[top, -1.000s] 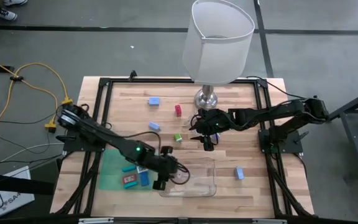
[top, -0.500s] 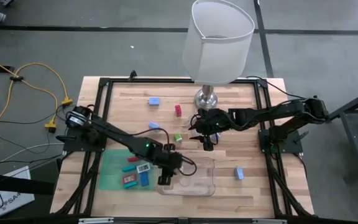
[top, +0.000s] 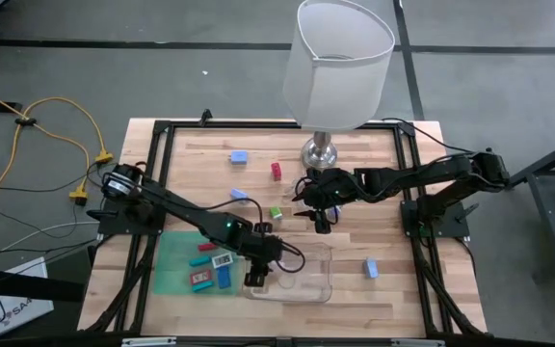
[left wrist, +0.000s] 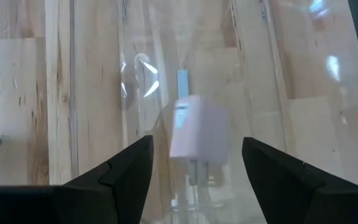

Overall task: Pick & Place Office items
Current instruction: Put the middle left purple charger adapter into the transparent bin

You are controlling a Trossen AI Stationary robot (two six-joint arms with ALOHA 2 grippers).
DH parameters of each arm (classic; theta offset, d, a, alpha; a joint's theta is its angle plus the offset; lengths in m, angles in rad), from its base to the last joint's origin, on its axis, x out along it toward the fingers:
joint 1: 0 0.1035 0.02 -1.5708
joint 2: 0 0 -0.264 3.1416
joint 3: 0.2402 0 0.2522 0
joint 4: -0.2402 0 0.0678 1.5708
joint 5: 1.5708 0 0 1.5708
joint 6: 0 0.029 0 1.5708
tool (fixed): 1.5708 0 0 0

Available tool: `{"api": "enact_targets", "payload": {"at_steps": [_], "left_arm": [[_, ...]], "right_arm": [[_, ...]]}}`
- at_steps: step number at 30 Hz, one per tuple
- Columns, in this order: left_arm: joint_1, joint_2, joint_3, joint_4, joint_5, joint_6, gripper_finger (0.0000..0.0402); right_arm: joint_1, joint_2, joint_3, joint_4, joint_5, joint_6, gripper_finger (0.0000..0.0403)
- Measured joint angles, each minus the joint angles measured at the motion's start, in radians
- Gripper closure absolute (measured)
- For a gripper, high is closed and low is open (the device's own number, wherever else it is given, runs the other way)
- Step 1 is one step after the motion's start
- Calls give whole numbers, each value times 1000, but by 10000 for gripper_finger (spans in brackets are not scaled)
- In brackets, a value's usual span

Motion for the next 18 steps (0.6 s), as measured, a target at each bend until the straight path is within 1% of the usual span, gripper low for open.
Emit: {"api": "enact_targets", "payload": {"at_steps": [6, 12, 18], "left_arm": [[0, 0, 0, 9, -16, 7, 160], [-7, 0, 0, 86, -21, 64, 167], [-7, -54, 1, 77, -22, 75, 180]], "right_arm": [[0, 0, 0, 0, 0, 0, 223], [0, 0, 0, 0, 0, 0, 223], [0, 0, 0, 0, 0, 0, 223]]}}
